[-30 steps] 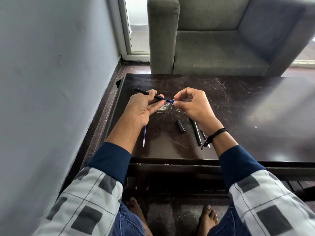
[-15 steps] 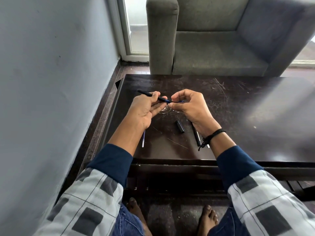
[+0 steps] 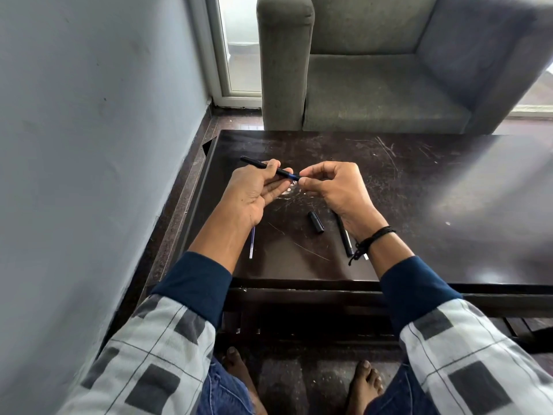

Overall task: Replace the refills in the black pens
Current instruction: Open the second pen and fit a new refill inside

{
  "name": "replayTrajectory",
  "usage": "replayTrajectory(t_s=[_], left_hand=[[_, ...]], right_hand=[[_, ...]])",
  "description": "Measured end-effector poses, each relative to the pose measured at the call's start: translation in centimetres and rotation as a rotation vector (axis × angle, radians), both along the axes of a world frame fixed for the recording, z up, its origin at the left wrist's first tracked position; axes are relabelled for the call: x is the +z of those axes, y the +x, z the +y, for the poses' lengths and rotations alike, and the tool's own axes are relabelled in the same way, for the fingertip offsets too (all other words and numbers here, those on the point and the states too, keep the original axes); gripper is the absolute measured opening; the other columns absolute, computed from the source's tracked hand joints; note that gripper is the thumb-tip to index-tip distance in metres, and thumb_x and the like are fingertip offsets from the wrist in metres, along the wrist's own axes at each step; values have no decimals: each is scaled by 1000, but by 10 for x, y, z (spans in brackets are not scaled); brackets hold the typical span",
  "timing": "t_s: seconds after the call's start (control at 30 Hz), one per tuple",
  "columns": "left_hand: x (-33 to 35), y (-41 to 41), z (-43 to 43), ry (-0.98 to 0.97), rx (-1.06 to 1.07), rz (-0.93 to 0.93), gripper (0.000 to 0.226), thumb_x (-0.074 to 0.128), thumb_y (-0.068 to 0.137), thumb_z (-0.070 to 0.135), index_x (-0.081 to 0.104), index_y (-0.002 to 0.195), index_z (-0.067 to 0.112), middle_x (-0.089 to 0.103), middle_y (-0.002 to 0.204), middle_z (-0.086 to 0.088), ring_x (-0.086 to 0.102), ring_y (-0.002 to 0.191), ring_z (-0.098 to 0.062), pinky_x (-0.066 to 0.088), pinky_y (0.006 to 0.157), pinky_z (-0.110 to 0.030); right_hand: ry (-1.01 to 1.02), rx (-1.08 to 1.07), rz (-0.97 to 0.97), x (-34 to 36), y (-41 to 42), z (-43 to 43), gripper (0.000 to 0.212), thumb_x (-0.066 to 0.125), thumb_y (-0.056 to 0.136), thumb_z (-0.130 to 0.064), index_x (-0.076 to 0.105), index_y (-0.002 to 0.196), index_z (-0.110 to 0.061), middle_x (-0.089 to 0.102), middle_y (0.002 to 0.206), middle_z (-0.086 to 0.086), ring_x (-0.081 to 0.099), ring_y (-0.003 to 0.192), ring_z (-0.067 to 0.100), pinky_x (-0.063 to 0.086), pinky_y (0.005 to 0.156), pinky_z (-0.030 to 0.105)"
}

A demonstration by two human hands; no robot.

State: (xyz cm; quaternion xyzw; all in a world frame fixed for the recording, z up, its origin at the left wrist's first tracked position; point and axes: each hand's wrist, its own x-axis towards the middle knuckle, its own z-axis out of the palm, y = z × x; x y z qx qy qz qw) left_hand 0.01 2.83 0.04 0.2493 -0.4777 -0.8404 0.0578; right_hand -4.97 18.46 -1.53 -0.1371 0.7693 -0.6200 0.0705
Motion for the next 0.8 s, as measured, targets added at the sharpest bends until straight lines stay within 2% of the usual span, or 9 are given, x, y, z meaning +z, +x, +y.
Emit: replayTrajectory(t_s=[0.23, 0.33, 0.43, 0.57, 0.7, 0.8], left_hand=[[0, 0, 1, 0, -5, 9, 10, 59, 97, 4, 63, 105, -2, 73, 95, -23, 74, 92, -30, 63, 76, -33], [-1, 0, 0, -1, -10, 12, 8, 59, 98, 5, 64, 101, -1, 74, 94, -22, 75, 87, -28, 63, 73, -31], [-2, 0, -1, 4, -8, 14, 7, 59, 98, 5, 64, 97, 0, 74, 92, -21, 75, 84, -26, 63, 75, -31], [-1, 0, 0, 6, -14, 14, 9, 59, 98, 5, 64, 102, -2, 74, 93, -22, 76, 85, -26, 63, 76, -32], [-1, 1, 0, 1, -11, 12, 11, 59, 98, 5, 63, 105, -3, 74, 96, -23, 75, 87, -27, 63, 75, -31], [-1, 1, 0, 5, -2, 12, 13, 59, 97, 5, 63, 107, -3, 74, 96, -23, 75, 88, -28, 63, 73, -31]], right_hand=[[1, 12, 18, -1, -1, 0, 11, 82, 83, -6, 77, 84, -15, 75, 74, 0, 68, 70, 9, 59, 75, 29], [5, 26, 20, 1, 0, 0, 15, 85, 79, -6, 76, 88, -14, 74, 76, 0, 68, 70, 6, 56, 72, 23], [52, 7, 38, 0, 0, 0, 20, 88, 75, -7, 75, 84, -18, 71, 75, -1, 64, 67, 5, 53, 67, 19], [57, -9, -3, -2, -2, 0, 12, 85, 80, -8, 76, 87, -13, 74, 75, 4, 66, 68, 10, 57, 69, 27], [75, 6, 6, -2, -1, 1, 6, 81, 86, -13, 77, 89, -10, 72, 72, 2, 64, 65, 7, 55, 65, 22], [70, 19, 0, -1, -1, 0, 9, 82, 85, -14, 77, 91, -11, 72, 72, 2, 64, 65, 8, 53, 64, 23]])
